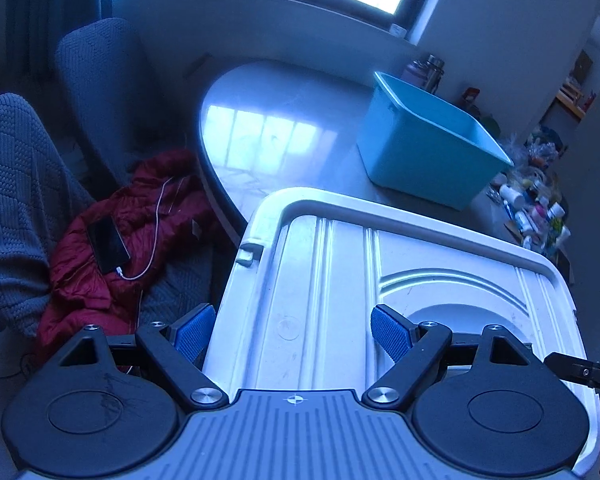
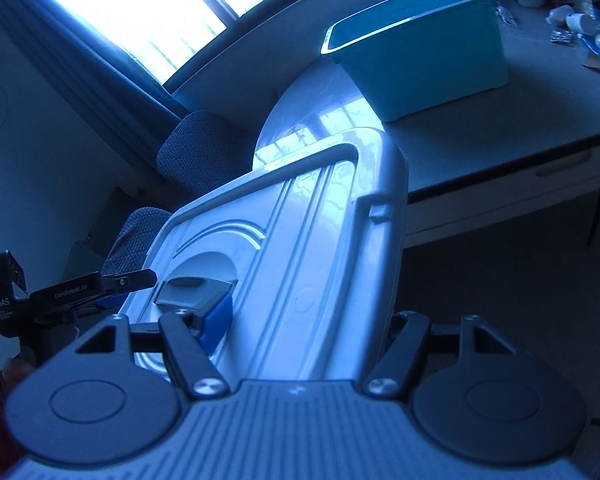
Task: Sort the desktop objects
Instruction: 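Carry the lid with both grippers toward the teal bin, then bring the held lid over the rim of the teal bin with both grippers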
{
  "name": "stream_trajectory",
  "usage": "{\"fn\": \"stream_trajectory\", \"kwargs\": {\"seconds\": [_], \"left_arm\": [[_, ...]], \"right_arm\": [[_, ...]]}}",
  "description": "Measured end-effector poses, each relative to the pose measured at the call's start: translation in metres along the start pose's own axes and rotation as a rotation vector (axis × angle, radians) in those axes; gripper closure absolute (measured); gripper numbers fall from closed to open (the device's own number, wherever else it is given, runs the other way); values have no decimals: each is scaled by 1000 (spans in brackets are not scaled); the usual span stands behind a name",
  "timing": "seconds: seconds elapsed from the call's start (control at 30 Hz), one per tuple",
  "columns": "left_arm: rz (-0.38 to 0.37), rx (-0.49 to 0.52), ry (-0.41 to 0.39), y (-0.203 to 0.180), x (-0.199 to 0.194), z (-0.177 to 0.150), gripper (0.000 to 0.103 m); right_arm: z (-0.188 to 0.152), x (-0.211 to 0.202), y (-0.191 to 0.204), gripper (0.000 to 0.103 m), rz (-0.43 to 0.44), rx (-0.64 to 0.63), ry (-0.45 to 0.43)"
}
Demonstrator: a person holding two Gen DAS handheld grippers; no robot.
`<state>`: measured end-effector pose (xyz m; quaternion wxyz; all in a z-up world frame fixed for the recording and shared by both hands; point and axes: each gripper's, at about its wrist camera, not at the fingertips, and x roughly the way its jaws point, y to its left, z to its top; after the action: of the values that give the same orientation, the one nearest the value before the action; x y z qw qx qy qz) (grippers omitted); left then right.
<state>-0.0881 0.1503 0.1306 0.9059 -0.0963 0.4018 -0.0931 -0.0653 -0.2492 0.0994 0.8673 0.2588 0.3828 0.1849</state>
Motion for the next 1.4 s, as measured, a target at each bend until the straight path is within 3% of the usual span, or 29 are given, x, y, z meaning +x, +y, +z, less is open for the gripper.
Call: {"fn": "stream_trajectory", "kwargs": {"seconds": [0.47, 1.0, 1.4], "left_arm": [[5, 26, -16, -66, 7, -11, 18], [128, -34, -53, -214, 47, -15, 18], [224, -83, -68, -272, 59, 1, 18]], "right_arm": [[13, -37, -53, 34, 20, 9, -16], [86, -67, -169, 34, 132, -40, 71], [123, -78, -207, 34, 212, -82, 130]]}}
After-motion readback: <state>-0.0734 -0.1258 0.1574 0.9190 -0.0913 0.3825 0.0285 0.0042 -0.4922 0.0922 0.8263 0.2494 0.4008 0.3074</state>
